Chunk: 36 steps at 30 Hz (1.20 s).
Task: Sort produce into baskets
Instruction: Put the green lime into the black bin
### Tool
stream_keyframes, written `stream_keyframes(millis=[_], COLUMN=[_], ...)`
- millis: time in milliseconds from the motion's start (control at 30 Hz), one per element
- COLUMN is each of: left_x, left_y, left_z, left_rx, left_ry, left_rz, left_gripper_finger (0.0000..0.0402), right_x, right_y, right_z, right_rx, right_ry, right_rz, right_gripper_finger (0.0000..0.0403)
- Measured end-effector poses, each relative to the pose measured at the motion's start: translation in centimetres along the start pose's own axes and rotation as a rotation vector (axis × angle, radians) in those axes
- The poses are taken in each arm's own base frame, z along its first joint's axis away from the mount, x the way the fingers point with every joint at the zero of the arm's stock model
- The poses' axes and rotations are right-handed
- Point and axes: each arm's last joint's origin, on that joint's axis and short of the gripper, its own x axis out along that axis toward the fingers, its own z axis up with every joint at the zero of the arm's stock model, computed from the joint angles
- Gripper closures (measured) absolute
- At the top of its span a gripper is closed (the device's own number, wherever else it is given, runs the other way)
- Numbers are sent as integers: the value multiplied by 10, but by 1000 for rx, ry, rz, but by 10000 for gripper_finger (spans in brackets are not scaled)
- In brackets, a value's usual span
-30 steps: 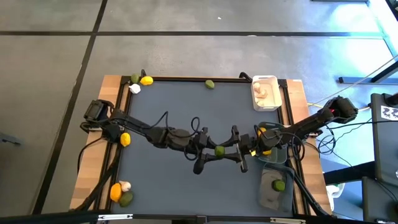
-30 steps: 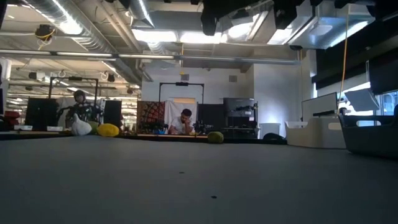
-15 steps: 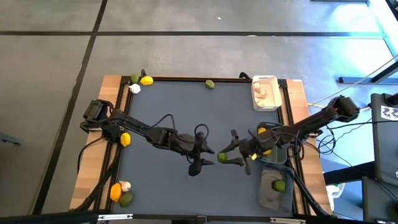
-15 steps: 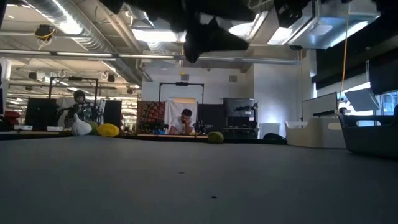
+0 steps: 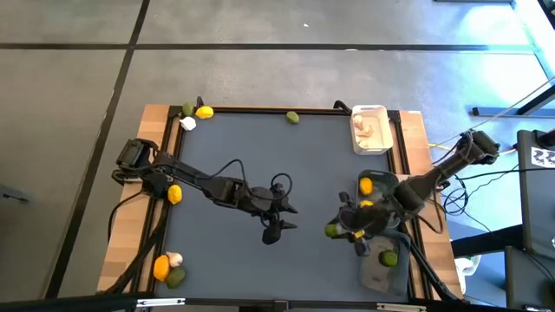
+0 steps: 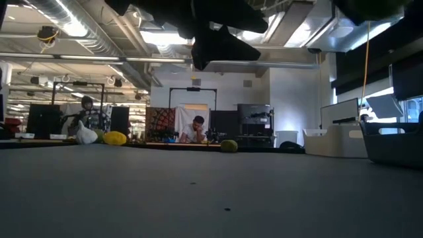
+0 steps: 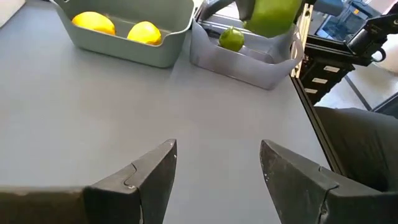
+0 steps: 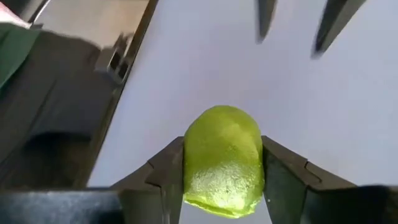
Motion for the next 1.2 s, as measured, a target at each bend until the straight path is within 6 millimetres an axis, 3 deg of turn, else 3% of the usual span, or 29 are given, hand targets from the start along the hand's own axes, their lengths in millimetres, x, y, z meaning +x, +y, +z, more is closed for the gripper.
stream_keyframes(millis=[367,633,933,1200], left_x=[0,0,0,0], left_y=[2,3,3,4], left_z=[1,2,2,2], left_rx=[1,-2,-3,-2], left_ry=[-3,-10,-11,-14], left_rz=[8,10,10,21], left_gripper_finger=[174,174,174,174], right_x=[-16,-24,-9,0], right_y=[32,54,40,29], right_z=[-47,-76,-120,-139], right_rx=[394,580,647,634], right_ry=[364,473,560,569], right_rz=[8,-17,-167,-211], right_gripper_finger=[237,237,237,237])
